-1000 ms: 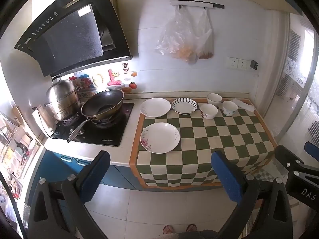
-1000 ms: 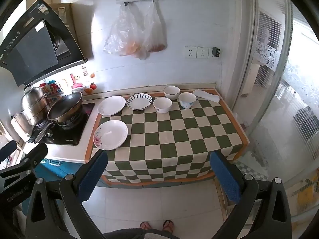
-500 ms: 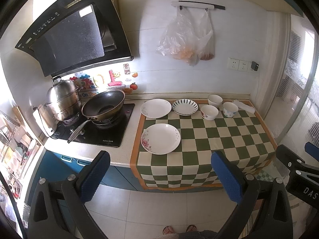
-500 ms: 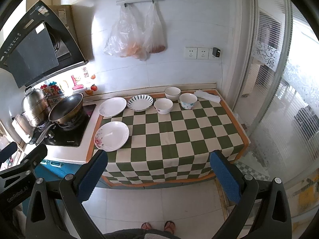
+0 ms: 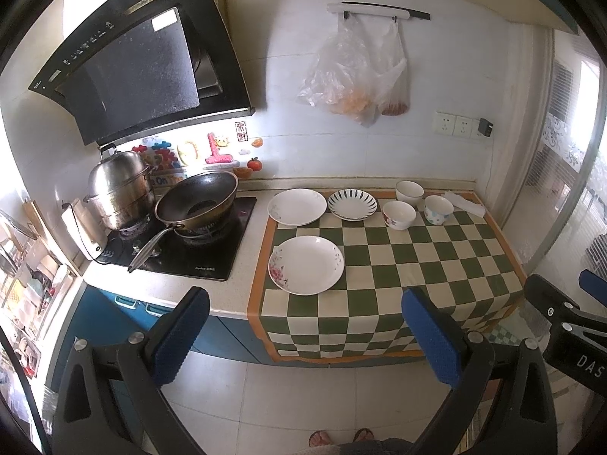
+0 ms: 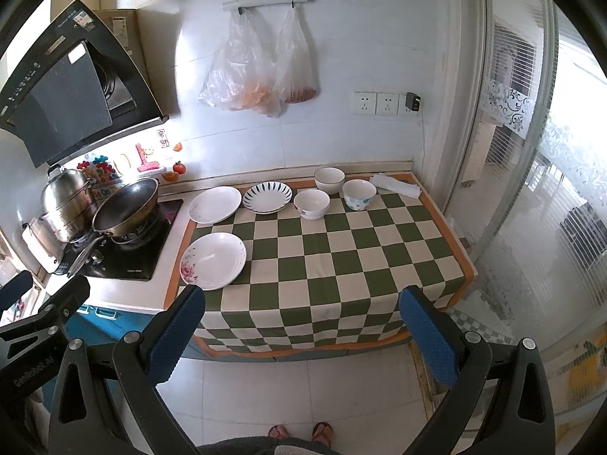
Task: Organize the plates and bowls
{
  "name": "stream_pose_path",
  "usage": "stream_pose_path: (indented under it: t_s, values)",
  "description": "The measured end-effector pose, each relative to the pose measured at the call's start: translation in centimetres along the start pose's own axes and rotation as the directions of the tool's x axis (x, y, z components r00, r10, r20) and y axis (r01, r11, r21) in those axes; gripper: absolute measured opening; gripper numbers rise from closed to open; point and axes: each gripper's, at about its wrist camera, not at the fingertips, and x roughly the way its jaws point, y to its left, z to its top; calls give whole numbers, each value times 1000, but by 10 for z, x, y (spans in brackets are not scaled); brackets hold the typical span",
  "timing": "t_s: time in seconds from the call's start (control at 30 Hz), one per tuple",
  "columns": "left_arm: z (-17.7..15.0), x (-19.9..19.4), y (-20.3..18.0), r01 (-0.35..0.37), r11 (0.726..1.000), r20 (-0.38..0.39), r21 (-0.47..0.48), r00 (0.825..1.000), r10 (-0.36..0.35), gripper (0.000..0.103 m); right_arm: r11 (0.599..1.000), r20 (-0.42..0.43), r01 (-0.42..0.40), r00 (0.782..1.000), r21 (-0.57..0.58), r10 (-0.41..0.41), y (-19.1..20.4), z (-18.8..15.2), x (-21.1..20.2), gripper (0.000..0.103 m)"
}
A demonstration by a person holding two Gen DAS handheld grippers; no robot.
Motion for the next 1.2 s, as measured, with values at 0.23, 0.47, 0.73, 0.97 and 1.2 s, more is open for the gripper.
stream_pose_path:
  t_s: [0.23,0.47,0.73,0.97,1.2]
  values:
    - [-1,0,0,1,1000,-3,-1,1000,-1,103,1000,2,2,1000,-1,-2,1,2,0,103]
    - [2,1,2,3,1000,-7,-5,1000,-3,103,1000,3,8,1000,-7,-8,2,1,2,103]
    - [1,4,5,1,1000,-6,-7,1000,-1,103,1000,-2,5,1000,-8,-5,6,-1,3,103]
    - [0,4,7,3,1000,-6,-6,1000,-3,103,1000,-3,2,1000,-6,-2,8,-3,3,103]
    - [-1,4,6,3,1000,-5,-8,1000,-3,103,1000,-4,0,1000,-4,0,8,-4,3,103]
